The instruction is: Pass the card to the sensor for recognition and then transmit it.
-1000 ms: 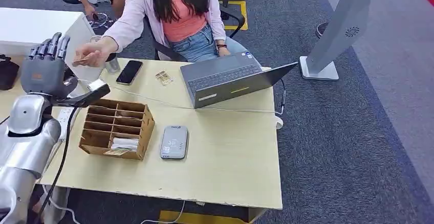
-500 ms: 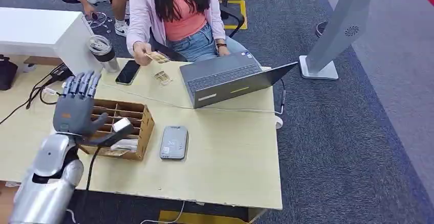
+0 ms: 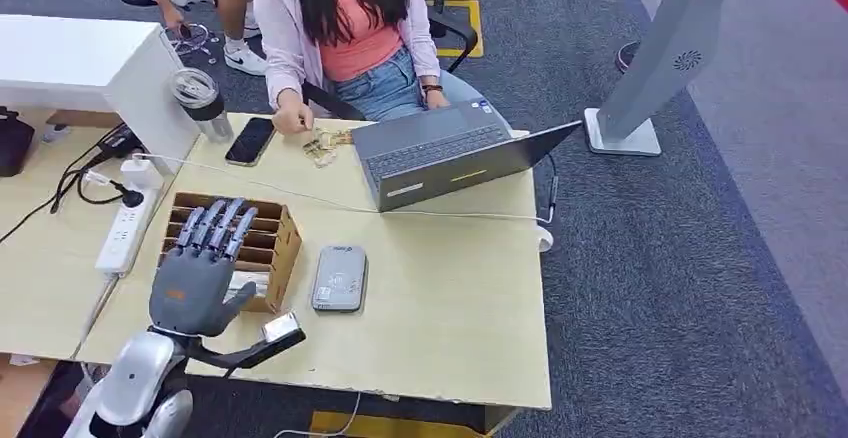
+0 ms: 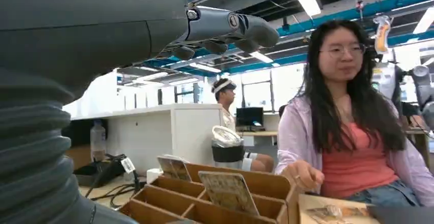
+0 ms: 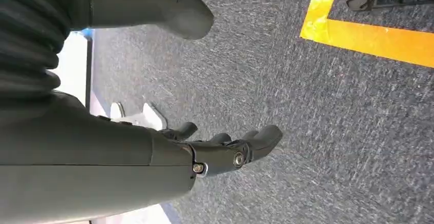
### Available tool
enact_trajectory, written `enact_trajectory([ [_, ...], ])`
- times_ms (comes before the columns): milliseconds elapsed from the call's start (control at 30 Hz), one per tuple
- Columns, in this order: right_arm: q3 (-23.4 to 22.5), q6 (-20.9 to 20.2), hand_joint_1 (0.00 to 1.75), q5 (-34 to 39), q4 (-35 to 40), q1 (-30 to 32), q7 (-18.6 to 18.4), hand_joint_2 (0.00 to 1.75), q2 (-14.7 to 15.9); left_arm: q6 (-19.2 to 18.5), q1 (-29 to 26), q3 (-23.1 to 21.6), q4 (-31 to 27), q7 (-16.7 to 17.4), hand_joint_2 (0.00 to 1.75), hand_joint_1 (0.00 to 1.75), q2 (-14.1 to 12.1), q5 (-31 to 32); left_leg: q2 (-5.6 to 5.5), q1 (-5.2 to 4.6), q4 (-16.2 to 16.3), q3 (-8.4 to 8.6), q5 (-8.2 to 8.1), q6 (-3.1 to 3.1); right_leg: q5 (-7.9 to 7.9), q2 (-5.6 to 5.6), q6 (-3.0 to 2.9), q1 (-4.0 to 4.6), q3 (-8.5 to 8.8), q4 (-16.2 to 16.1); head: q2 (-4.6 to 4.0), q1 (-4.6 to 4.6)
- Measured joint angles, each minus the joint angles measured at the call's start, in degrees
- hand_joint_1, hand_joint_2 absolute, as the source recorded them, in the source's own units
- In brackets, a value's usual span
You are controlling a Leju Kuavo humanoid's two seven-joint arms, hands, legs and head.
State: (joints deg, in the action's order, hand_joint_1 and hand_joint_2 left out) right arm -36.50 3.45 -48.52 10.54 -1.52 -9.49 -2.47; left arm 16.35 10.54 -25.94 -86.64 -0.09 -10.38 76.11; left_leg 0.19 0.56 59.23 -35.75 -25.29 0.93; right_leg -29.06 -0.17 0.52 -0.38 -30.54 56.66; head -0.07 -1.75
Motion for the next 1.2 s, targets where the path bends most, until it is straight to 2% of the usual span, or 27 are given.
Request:
enact_trajectory([
  [67, -0.2, 0.09, 0.0, 0.0, 0.0, -0.02, 0.0, 1.75, -0.04, -0.77, -1.1, -0.15, -0.52, 0.18, 1.75, 0.0, 0.0, 0.0, 0.0, 0.0, 0.0, -0.01, -0.01, 0.0, 0.0, -0.01, 0.0, 0.0, 0.01, -0.01, 0.0, -0.02],
  [133, -0.44, 0.17, 0.0, -0.04, 0.0, -0.03, 0.0, 1.75, -0.11, -5.63, -2.21, -0.57, -0.89, 1.29, 1.75, 0.0, -0.31, -0.35, 0.0, 0.0, 0.0, 0.0, -0.03, 0.0, -0.01, 0.0, 0.0, 0.0, 0.0, 0.0, 0.0, -0.02],
  [167, -0.63, 0.15, 0.0, -0.07, 0.0, -0.03, 0.0, 1.75, -0.15, -6.75, -2.83, -0.79, -0.89, 1.4, 1.75, 0.0, -0.61, -0.52, 0.01, 0.01, 0.0, 0.0, -0.03, 0.0, 0.0, 0.01, 0.0, 0.01, -0.01, 0.0, 0.0, -0.02],
  [333, -1.29, -0.11, 0.0, -0.81, 0.0, 0.03, 0.0, 1.75, -0.22, -9.85, -4.47, -0.85, -0.39, 2.45, 1.75, 0.0, -2.23, -1.44, 0.0, 0.02, -0.01, 0.0, -0.02, -0.01, -0.01, -0.01, 0.0, 0.01, -0.01, 0.01, 0.0, 0.0],
  [600, -1.66, -0.28, 0.0, -1.86, 0.0, 0.03, 0.0, 1.75, -0.22, -10.1, -4.81, -0.63, 1.29, 3.19, 1.75, 0.0, -3.17, -2.06, 0.0, 0.01, -0.01, -0.01, -0.01, -0.02, -0.01, -0.02, 0.0, 0.01, -0.01, 0.0, 0.0, 0.0],
  [1200, -2.54, -0.63, 0.0, -3.48, 0.0, 0.02, -0.02, 1.75, -0.22, -8.04, -4.85, 3.43, 3.28, 3.63, 1.75, 0.0, -2.86, -2.82, -0.01, 0.01, -0.01, -0.01, -0.01, -0.02, 0.0, -0.02, 0.0, 0.01, 0.0, 0.01, 0.0, -0.02],
])
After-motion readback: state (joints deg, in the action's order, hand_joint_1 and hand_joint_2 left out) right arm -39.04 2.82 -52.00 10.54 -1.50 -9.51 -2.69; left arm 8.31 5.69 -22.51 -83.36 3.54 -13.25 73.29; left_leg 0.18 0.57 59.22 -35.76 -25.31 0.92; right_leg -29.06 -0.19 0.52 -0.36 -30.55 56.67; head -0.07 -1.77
